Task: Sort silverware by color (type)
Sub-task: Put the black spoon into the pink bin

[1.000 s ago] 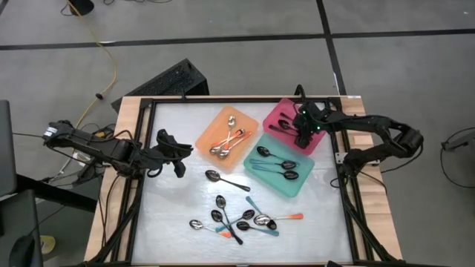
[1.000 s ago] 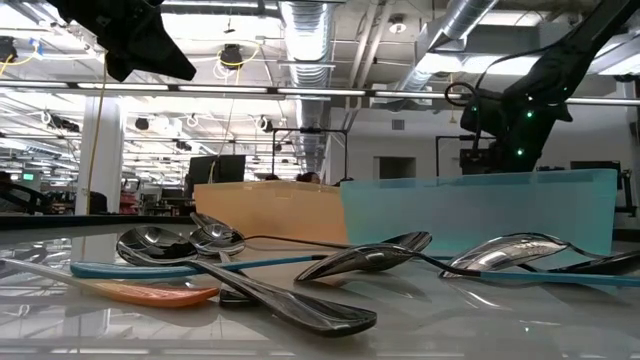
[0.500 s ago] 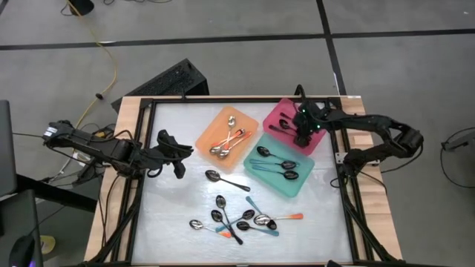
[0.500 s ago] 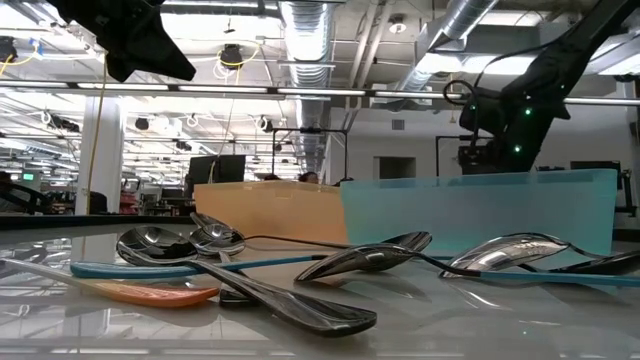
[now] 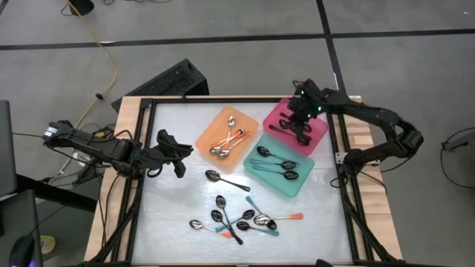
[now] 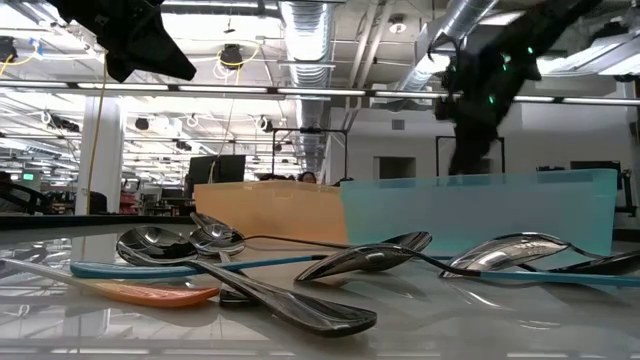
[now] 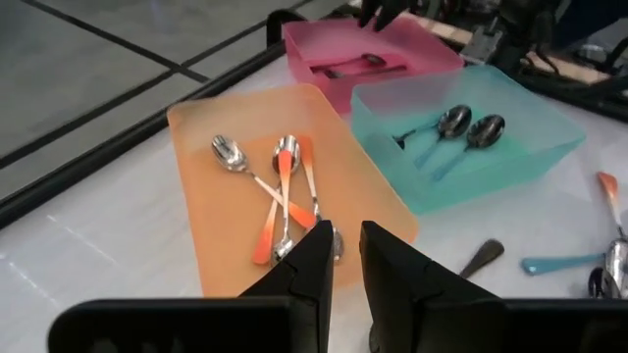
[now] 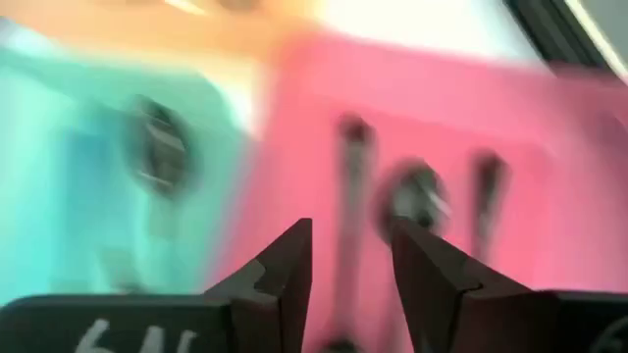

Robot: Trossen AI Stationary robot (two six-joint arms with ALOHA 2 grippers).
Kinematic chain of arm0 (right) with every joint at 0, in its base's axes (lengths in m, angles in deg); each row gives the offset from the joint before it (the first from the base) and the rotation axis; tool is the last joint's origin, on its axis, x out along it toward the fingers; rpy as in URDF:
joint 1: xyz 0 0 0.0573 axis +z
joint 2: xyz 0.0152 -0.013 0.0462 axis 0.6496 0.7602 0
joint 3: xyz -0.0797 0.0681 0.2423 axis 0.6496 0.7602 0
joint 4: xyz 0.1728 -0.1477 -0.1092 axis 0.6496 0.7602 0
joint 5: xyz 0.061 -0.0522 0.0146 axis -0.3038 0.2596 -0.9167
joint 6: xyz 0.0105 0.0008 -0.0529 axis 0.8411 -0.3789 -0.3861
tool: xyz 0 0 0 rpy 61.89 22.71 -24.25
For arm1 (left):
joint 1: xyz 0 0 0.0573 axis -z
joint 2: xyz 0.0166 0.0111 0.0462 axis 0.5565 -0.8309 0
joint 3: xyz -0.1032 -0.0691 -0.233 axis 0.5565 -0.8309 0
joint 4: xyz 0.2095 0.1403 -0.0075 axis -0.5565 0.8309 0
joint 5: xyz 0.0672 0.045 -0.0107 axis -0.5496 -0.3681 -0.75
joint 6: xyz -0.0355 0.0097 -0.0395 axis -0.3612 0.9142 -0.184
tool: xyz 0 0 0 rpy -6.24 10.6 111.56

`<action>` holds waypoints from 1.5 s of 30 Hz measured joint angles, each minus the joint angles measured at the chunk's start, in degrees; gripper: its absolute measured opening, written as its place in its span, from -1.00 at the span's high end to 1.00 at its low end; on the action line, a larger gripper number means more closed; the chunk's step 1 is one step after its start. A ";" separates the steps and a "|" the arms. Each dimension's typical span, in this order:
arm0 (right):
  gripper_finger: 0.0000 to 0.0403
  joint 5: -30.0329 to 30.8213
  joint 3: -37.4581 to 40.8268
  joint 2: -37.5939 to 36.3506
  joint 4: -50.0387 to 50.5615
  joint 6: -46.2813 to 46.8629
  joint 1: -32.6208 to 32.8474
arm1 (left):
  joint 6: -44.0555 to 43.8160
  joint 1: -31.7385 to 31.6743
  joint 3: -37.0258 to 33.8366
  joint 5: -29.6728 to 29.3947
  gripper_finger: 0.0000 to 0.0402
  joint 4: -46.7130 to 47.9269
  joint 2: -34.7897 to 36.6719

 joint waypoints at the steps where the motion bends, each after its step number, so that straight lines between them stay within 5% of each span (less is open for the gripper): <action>1: 0.26 -3.66 -2.12 0.00 1.29 0.52 0.16 | 0.01 0.00 0.00 -0.27 0.79 -0.50 0.00; 6: 0.28 -19.27 -12.04 -1.57 3.64 2.74 1.26 | 1.77 -0.03 0.00 0.50 0.79 -3.57 0.06; 13: 0.31 -21.14 -21.65 -10.23 3.54 2.51 4.16 | 2.32 -2.43 0.00 5.47 0.79 -7.24 0.07; 24: 0.31 -17.60 -22.39 -25.96 5.61 12.60 10.34 | 5.42 -11.39 0.00 14.71 0.79 -9.88 0.07; 30: 0.31 -11.31 -22.37 -29.42 7.57 16.58 18.30 | 9.97 -16.77 0.00 23.45 0.79 -15.38 0.07; 36: 0.31 -4.90 -19.14 -30.95 12.67 22.73 27.48 | 10.24 -18.78 0.00 26.20 0.79 -15.56 0.07; 45: 0.31 -1.98 0.02 -32.23 -9.06 35.30 40.61 | 9.79 -18.82 0.00 28.90 0.79 -15.53 0.07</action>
